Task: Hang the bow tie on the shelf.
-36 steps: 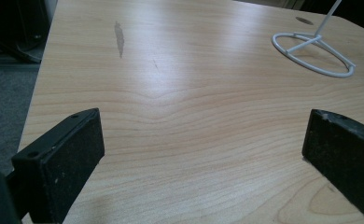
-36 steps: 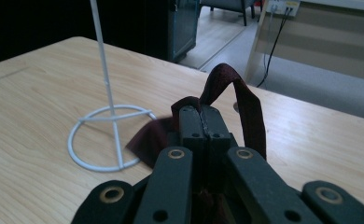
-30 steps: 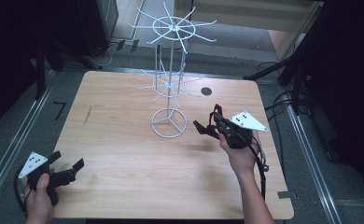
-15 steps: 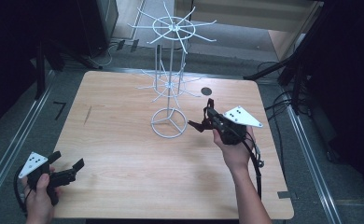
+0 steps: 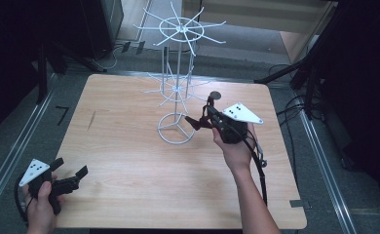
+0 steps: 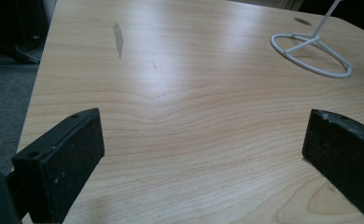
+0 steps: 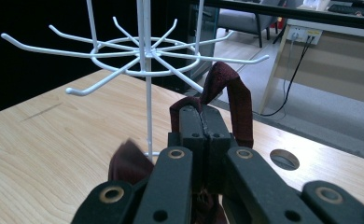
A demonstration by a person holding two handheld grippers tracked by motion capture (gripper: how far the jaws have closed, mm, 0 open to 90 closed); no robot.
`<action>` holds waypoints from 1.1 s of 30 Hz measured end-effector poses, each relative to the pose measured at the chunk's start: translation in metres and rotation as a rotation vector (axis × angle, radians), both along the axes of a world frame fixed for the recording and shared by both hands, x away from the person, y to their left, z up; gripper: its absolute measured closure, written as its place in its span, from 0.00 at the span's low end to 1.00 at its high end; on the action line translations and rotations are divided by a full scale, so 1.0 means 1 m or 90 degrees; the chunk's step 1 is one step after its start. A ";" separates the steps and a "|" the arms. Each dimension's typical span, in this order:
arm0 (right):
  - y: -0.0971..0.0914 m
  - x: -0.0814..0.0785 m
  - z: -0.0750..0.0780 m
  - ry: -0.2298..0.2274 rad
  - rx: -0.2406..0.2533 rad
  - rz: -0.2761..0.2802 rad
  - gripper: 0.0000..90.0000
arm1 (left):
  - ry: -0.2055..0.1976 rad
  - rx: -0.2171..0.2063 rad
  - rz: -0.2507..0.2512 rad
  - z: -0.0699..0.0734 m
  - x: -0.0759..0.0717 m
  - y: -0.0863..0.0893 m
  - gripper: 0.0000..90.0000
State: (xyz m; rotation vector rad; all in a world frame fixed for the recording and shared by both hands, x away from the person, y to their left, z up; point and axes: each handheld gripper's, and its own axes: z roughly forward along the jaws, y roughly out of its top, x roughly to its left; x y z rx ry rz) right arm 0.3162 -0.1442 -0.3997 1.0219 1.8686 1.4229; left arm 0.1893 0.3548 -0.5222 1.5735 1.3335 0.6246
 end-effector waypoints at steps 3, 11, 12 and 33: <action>0.003 0.002 -0.001 0.003 -0.004 0.000 1.00 | 0.001 0.001 0.000 0.000 0.000 0.000 0.00; 0.009 0.009 -0.009 0.016 -0.011 0.003 1.00 | 0.001 0.001 0.000 0.000 0.000 0.000 0.00; 0.010 0.010 -0.010 0.018 -0.011 0.005 1.00 | 0.000 0.001 0.000 0.000 0.000 0.000 0.00; 0.024 0.028 -0.040 0.069 -0.014 0.013 1.00 | 0.001 0.001 0.000 0.000 0.000 0.000 0.00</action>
